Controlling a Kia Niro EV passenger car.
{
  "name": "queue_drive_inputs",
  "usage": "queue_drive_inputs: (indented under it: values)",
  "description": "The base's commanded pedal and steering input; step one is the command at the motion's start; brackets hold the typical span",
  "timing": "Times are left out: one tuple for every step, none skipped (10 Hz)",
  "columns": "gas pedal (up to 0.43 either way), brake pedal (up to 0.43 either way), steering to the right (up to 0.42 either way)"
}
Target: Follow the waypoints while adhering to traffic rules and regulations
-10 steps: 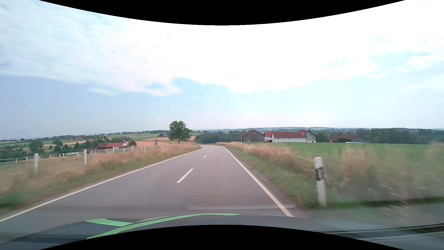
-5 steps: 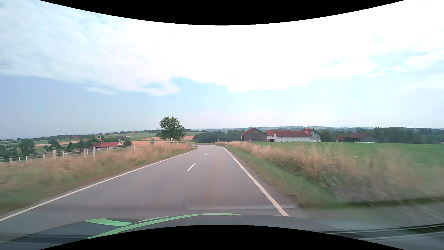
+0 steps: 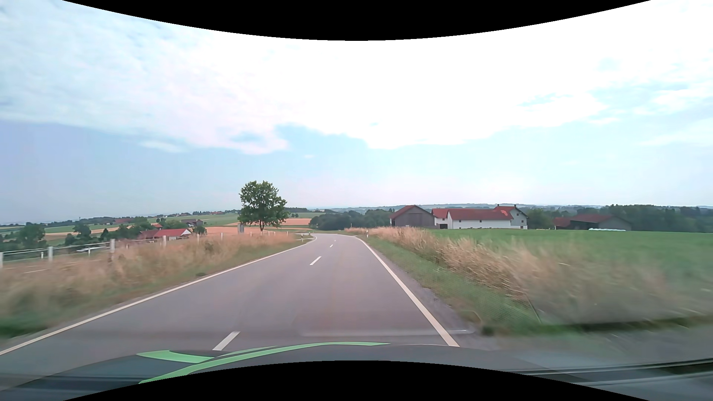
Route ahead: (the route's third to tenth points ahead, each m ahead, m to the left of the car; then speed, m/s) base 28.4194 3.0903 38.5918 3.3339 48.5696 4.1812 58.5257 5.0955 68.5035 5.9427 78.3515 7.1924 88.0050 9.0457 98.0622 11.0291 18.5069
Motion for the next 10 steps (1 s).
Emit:
queue_drive_inputs:
  values:
    - [0.0,0.0,-0.006]
    - [0.0,0.0,-0.006]
    - [0.0,0.0,-0.006]
    - [0.0,0.0,-0.006]
    - [0.0,0.0,-0.006]
    - [0.008,0.0,-0.006]
    - [0.008,0.0,-0.006]
    - [0.02,0.0,-0.006]
    - [0.02,0.0,-0.006]
    - [0.02,0.0,-0.007]
